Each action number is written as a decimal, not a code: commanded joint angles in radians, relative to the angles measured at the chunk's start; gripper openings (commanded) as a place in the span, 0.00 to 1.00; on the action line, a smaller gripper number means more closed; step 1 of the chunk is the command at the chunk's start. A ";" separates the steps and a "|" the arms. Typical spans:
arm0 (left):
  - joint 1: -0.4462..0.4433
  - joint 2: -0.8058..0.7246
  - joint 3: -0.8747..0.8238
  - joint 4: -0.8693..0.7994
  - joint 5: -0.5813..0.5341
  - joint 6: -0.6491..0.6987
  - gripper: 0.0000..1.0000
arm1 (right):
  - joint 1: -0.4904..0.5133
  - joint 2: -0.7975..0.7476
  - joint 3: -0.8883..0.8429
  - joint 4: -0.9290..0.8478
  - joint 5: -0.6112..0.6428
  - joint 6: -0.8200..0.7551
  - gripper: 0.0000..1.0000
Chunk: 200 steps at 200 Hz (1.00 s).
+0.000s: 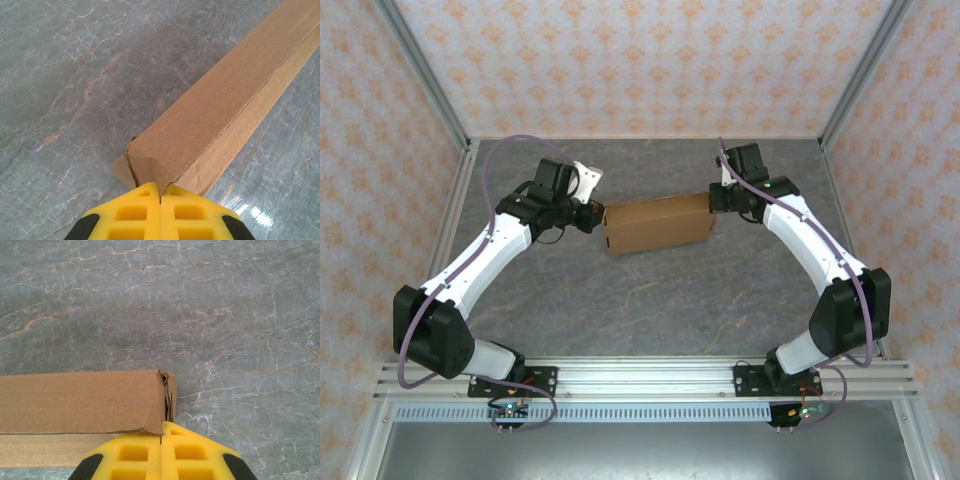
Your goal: Fold the paper box
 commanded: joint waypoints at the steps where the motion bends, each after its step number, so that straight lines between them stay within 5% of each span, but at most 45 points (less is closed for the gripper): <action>1: -0.011 0.011 0.031 0.031 0.038 -0.056 0.00 | 0.013 0.002 -0.046 -0.030 -0.004 0.022 0.00; 200: -0.008 0.046 0.065 0.066 0.085 -0.355 0.00 | 0.028 -0.010 -0.011 -0.066 0.020 0.014 0.00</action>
